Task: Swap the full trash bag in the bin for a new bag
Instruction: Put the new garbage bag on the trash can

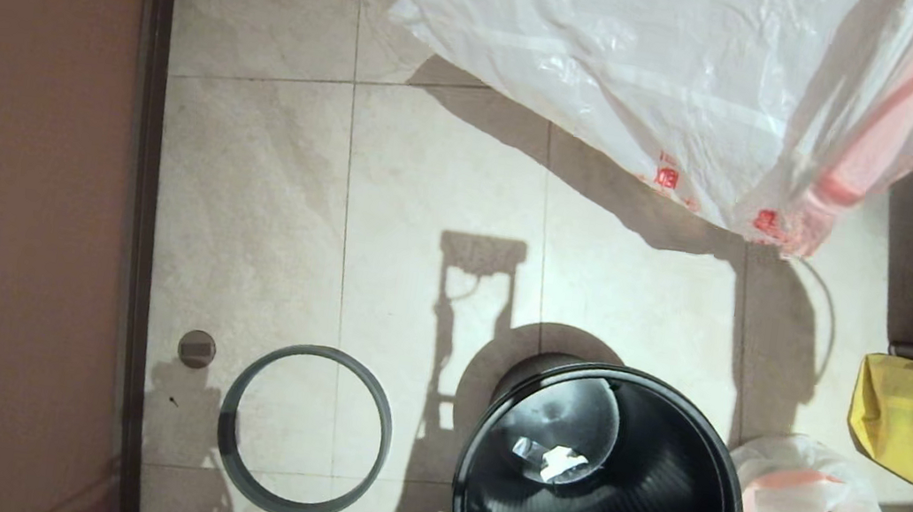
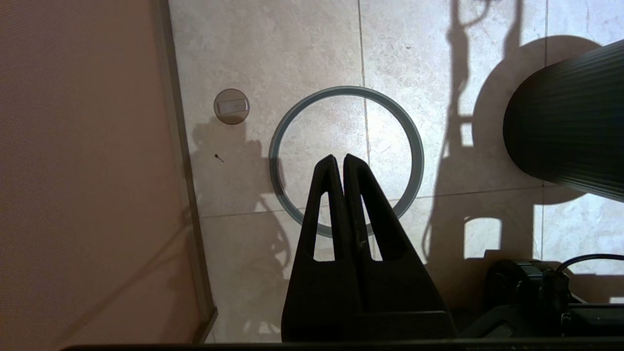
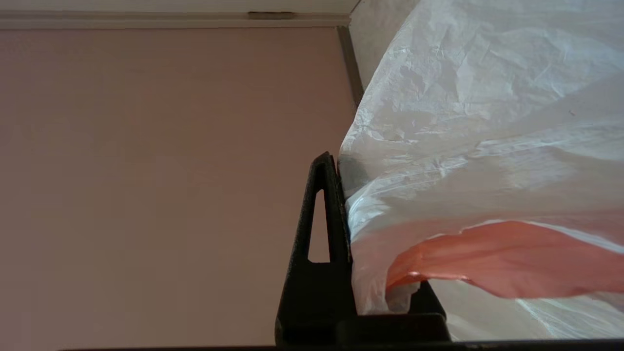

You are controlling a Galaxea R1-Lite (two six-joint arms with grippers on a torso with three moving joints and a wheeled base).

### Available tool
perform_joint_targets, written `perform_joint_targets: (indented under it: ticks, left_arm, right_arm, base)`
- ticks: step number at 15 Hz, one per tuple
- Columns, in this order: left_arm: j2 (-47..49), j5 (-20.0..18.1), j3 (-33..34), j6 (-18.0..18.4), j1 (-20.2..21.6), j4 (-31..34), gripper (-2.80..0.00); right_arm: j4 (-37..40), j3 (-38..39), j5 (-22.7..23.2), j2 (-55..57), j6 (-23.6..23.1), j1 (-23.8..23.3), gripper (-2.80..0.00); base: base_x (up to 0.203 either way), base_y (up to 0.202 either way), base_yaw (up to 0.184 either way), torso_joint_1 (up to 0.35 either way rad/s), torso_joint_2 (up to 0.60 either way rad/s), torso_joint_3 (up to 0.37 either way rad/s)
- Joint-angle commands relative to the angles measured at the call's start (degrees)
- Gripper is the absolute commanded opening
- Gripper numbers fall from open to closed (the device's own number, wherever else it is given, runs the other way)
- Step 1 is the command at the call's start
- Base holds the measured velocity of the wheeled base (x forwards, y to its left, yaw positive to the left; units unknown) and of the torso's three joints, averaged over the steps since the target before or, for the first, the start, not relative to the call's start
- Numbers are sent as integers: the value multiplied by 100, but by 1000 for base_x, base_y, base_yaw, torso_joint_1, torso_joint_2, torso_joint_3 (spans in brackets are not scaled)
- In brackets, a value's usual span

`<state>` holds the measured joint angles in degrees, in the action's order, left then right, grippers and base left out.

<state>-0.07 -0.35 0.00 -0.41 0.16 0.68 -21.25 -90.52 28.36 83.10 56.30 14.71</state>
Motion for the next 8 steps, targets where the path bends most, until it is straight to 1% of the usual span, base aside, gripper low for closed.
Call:
perform_joint_targets:
  ticks: [1, 5, 8]
  left_arm:
    - [7, 0, 0, -2, 2, 2, -280]
    - [7, 0, 0, 4, 2, 2, -280]
    - [7, 0, 0, -2, 2, 2, -280]
  right_arm:
    - [568, -5, 13, -781, 44, 22, -280]
    - [1780, 9, 17, -1462, 47, 32, -280]
    - [2210, -54, 33, -1806, 47, 64, -280]
  base:
    - [0, 0, 0, 0, 0, 0]
    - [0, 0, 0, 0, 0, 0]
    - [0, 0, 0, 0, 0, 0]
